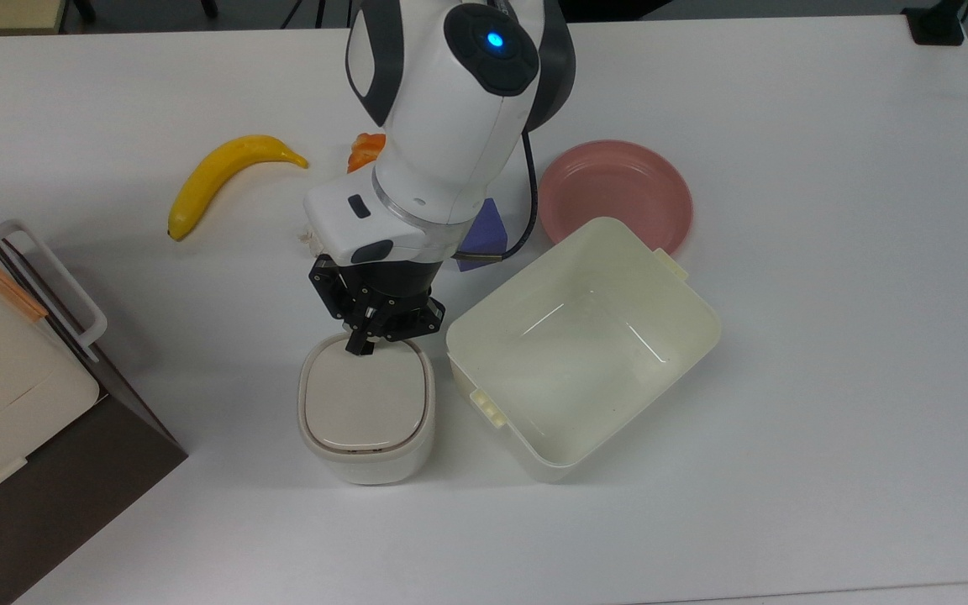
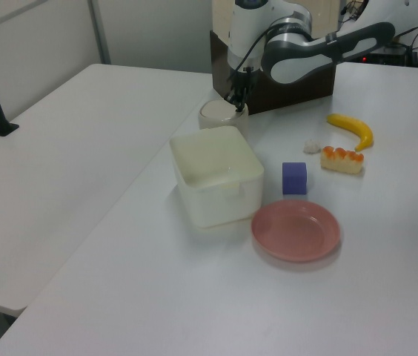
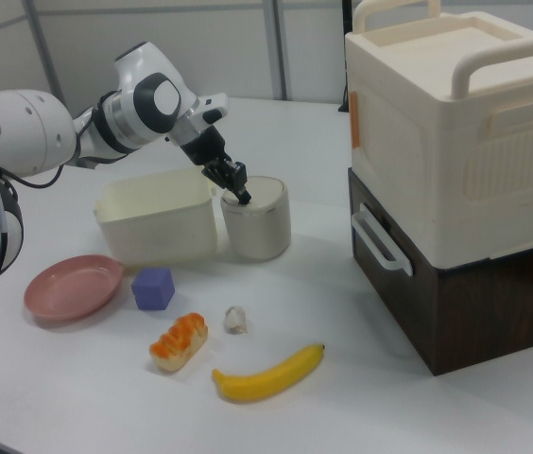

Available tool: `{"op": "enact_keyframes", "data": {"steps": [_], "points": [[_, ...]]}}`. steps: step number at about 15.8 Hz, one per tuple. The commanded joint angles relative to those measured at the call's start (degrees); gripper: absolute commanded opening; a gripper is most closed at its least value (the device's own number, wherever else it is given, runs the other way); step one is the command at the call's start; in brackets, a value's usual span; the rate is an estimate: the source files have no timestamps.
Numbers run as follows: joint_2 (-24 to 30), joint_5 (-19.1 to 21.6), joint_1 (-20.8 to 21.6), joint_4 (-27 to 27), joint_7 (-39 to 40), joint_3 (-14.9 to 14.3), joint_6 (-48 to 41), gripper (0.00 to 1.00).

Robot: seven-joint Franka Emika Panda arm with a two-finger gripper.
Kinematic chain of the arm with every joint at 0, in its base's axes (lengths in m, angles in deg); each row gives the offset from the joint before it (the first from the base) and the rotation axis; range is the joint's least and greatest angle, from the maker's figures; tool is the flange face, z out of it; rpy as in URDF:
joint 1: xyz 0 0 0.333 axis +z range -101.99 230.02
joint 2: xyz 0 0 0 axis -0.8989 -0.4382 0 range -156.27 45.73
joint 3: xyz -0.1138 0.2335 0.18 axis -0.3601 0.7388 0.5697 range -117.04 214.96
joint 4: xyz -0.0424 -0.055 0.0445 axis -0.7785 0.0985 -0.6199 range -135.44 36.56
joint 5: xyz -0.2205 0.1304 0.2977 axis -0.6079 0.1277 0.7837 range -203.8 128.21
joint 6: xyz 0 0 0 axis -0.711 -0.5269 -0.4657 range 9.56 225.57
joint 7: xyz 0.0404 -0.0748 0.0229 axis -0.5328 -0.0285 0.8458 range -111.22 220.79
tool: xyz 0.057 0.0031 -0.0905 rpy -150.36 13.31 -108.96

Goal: Open the trash can
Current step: 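Hook the gripper fingers under the lid edge and lift it open, then raise the gripper away from the opened trash can lid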

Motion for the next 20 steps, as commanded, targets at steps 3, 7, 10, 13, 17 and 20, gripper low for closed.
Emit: {"op": "enact_keyframes", "data": {"steps": [3,7,10,13,17,20], "points": [[-0.2,-3.3,0.8,-2.7,-3.7,0.1,0.0,0.00],[-0.3,-4.0,1.1,-2.8,-4.0,0.2,0.0,0.00],[-0.2,-2.6,-0.3,-0.1,-4.2,0.1,0.0,0.00],[-0.1,2.3,-2.5,2.9,-3.9,0.0,0.0,0.00],[0.3,3.9,-3.9,4.1,-3.7,0.0,0.0,0.00],[0.5,6.8,-5.0,5.5,-2.2,0.0,-0.2,0.00]]}}
